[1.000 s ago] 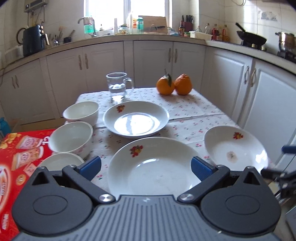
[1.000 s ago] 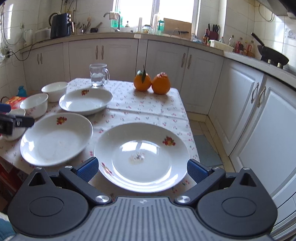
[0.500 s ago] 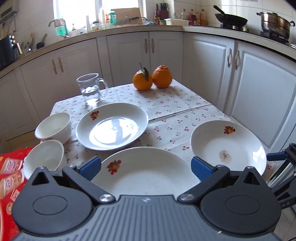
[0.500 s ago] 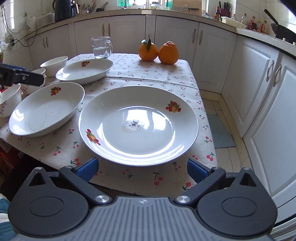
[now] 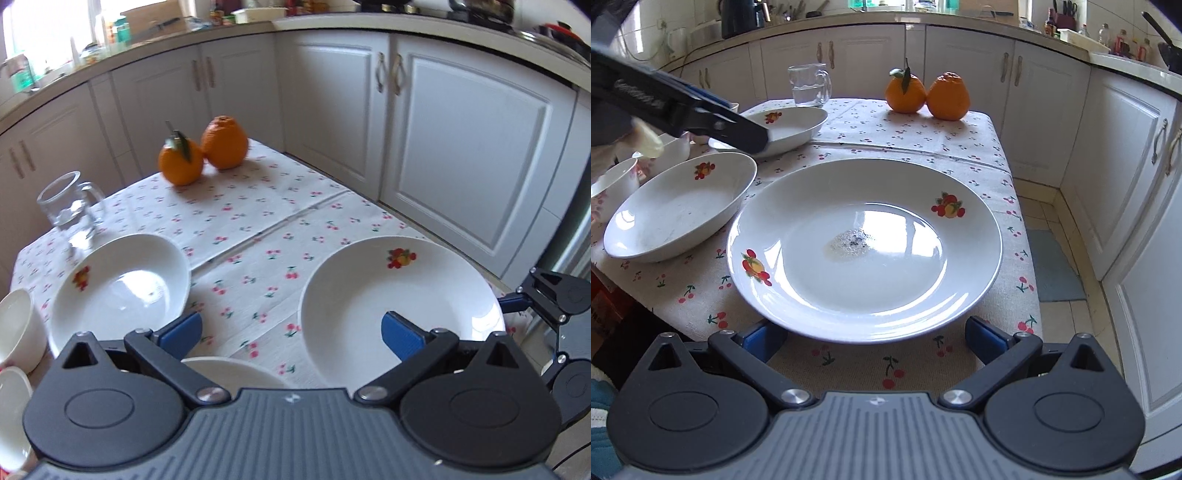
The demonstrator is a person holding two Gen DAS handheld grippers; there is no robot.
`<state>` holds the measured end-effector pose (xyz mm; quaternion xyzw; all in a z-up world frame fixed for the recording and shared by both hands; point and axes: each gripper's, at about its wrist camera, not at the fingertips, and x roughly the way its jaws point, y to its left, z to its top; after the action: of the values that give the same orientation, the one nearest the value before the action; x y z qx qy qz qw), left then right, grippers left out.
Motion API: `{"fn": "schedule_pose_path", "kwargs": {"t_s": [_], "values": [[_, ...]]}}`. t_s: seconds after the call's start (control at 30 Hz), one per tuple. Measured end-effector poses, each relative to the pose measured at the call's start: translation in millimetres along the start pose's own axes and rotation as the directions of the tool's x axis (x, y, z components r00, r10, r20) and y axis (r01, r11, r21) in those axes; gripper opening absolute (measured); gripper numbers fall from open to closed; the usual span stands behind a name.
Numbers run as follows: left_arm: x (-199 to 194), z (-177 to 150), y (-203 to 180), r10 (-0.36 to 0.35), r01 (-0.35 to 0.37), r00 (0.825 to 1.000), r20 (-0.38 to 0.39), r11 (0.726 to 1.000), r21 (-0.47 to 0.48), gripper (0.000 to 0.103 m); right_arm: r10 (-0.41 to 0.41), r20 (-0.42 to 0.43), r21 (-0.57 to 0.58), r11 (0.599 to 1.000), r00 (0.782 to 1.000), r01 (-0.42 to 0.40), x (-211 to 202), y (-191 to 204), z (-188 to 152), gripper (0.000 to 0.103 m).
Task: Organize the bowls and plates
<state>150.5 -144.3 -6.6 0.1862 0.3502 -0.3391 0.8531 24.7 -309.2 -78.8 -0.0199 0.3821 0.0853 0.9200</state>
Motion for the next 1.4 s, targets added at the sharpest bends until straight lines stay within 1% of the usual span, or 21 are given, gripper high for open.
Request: {"fn": "schedule_pose_path", "kwargs": {"t_s": [0.1, 0.17, 0.2, 0.23, 0.37, 0.47, 0.53, 0.67, 0.73, 0.77, 0.8, 1.07, 1.17, 1.33, 1.4], "values": [[15, 8, -10, -0.047, 0.049, 0.998, -0.039, 0.997, 0.061, 0.102, 0.013, 0.046, -0.012, 1.000, 0.999, -0.012, -2, -3, -8, 0.103], [26, 14, -12, -0.099, 0.103, 0.992, -0.080, 0.993, 0.054, 0.102, 0.015, 0.072, -0.013, 1.000, 0.997, -0.014, -4, -4, -12, 0.103], [33, 17, -11, -0.131, 0.136, 0.986, -0.105, 0.990, 0.042, 0.102, 0.015, 0.081, -0.013, 1.000, 0.997, -0.013, -4, -4, -13, 0.103], [40, 20, -12, -0.148, 0.154, 0.981, -0.124, 0.988, 0.035, 0.102, 0.014, 0.086, -0.014, 1.000, 0.996, -0.013, -4, -4, -14, 0.103], [62, 30, -15, -0.186, 0.199, 0.965, -0.183, 0.978, 0.057, 0.102, 0.020, 0.096, -0.019, 1.000, 0.995, -0.018, -5, -5, -15, 0.103], [78, 36, -15, -0.225, 0.245, 0.947, -0.230, 0.968, 0.060, 0.102, 0.023, 0.099, -0.024, 0.999, 0.995, -0.021, -5, -7, -15, 0.103], [87, 38, -12, -0.244, 0.262, 0.937, -0.251, 0.964, 0.043, 0.101, 0.025, 0.096, -0.028, 0.999, 0.995, -0.023, -3, -8, -13, 0.103], [101, 40, -8, -0.293, 0.311, 0.906, -0.306, 0.950, 0.011, 0.100, 0.032, 0.101, -0.034, 0.999, 0.994, -0.029, -4, -8, -15, 0.103], [105, 40, -8, -0.313, 0.333, 0.894, -0.320, 0.943, 0.008, 0.094, 0.036, 0.098, -0.038, 0.999, 0.995, -0.032, -4, -8, -14, 0.103], [107, 41, -8, -0.319, 0.339, 0.889, -0.330, 0.941, 0.005, 0.090, 0.038, 0.096, -0.040, 0.999, 0.995, -0.035, -4, -8, -14, 0.103], [109, 41, -8, -0.325, 0.348, 0.882, -0.343, 0.937, 0.006, 0.088, 0.041, 0.094, -0.043, 0.998, 0.995, -0.037, -4, -8, -13, 0.103], [114, 48, -7, -0.339, 0.368, 0.868, -0.364, 0.930, 0.012, 0.083, 0.049, 0.092, -0.061, 0.997, 0.995, -0.043, -3, -7, -11, 0.103], [114, 49, -7, -0.342, 0.372, 0.864, -0.370, 0.928, 0.011, 0.082, 0.056, 0.088, -0.076, 0.996, 0.995, -0.050, -4, -5, -10, 0.101], [114, 50, -8, -0.342, 0.374, 0.862, -0.374, 0.927, 0.014, 0.082, 0.057, 0.070, -0.078, 0.996, 0.996, -0.051, -3, -5, -7, 0.101], [115, 50, -7, -0.350, 0.379, 0.859, -0.375, 0.925, 0.006, 0.082, 0.055, 0.061, -0.080, 0.996, 0.997, -0.050, -3, -5, -5, 0.101]]}}
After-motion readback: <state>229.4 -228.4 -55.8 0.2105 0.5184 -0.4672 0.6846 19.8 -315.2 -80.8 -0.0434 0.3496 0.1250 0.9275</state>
